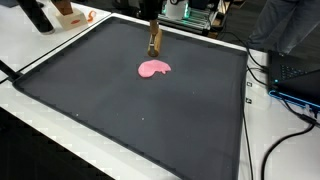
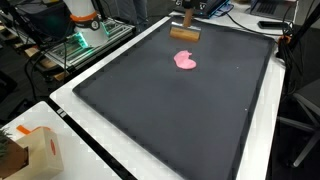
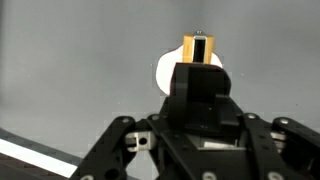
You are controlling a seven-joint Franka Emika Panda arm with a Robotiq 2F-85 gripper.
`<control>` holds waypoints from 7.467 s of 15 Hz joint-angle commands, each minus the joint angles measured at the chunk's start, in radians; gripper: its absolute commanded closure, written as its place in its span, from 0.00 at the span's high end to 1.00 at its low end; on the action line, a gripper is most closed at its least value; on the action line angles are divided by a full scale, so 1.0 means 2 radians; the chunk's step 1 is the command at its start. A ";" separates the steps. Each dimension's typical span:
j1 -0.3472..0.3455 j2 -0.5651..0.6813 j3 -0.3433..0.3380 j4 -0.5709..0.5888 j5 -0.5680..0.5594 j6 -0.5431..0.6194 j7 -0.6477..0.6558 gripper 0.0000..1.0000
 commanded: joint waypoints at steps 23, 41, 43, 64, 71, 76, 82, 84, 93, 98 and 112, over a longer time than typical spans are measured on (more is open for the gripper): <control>0.158 0.167 0.067 0.185 -0.270 -0.193 0.267 0.25; 0.223 0.295 0.017 0.305 -0.280 -0.241 0.414 0.25; 0.223 0.300 0.014 0.310 -0.279 -0.243 0.420 0.25; 0.205 0.304 0.010 0.327 -0.241 -0.241 0.408 0.25; 0.195 0.293 0.009 0.324 -0.217 -0.231 0.401 0.25; 0.179 0.274 0.007 0.312 -0.193 -0.214 0.390 0.25; 0.148 0.235 0.004 0.289 -0.150 -0.187 0.359 0.25; 0.136 0.216 0.002 0.276 -0.137 -0.178 0.346 0.25; 0.078 0.100 -0.003 0.183 -0.106 -0.124 0.266 0.25; 0.044 0.024 -0.001 0.099 -0.109 -0.034 0.159 0.25; 0.025 -0.047 0.007 0.031 -0.117 -0.032 -0.076 0.50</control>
